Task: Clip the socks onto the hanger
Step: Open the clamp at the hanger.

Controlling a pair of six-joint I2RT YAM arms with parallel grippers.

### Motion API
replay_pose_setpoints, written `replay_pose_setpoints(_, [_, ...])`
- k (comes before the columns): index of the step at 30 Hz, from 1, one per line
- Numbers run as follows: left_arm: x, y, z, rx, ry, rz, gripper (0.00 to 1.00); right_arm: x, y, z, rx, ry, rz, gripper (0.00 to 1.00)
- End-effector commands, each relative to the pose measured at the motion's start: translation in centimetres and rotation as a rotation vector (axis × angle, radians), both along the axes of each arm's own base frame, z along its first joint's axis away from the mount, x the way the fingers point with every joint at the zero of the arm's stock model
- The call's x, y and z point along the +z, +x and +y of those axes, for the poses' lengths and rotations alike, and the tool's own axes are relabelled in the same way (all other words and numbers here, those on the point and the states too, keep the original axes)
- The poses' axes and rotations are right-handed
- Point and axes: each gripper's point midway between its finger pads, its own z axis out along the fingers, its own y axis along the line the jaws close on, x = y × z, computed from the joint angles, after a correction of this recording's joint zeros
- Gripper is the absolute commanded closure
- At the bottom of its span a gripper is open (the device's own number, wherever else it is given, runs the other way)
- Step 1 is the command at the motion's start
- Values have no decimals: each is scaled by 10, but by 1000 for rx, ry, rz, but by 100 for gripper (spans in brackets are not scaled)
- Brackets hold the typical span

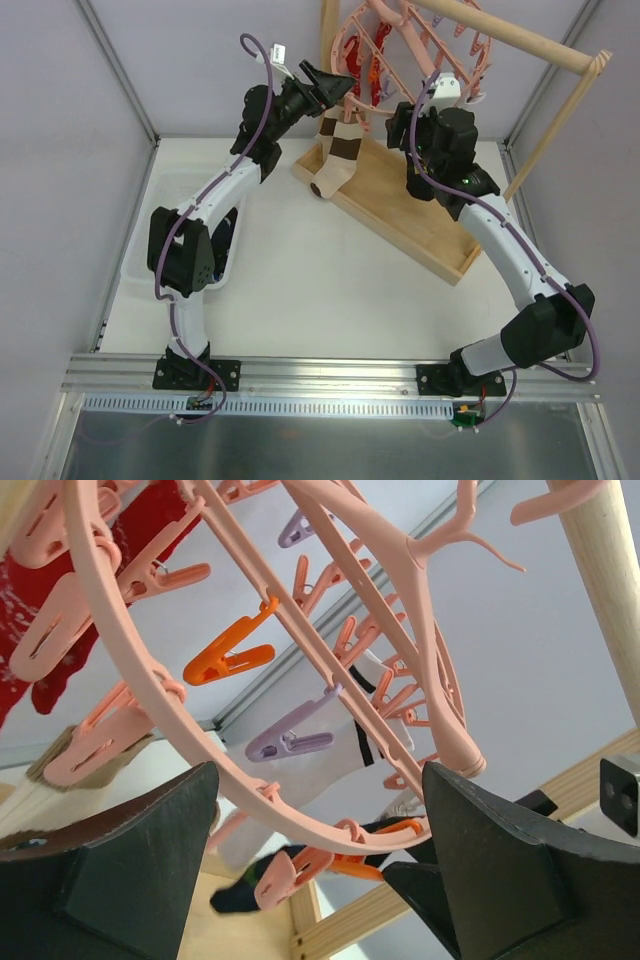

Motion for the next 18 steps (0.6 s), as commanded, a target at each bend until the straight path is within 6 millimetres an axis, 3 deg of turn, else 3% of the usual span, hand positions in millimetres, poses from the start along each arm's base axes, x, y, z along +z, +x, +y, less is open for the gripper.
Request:
replay_pose_setpoints(1, [42, -4, 3, 37, -108, -59, 18, 52, -12, -5, 17, 53, -143, 37])
replay_pose_setpoints(12, [24, 12, 1, 148, -181, 121, 21, 55, -17, -14, 11, 38, -149, 37])
replay_pose_setpoints(18, [0, 19, 0, 164, -203, 213, 22, 56, -18, -17, 9, 37, -152, 37])
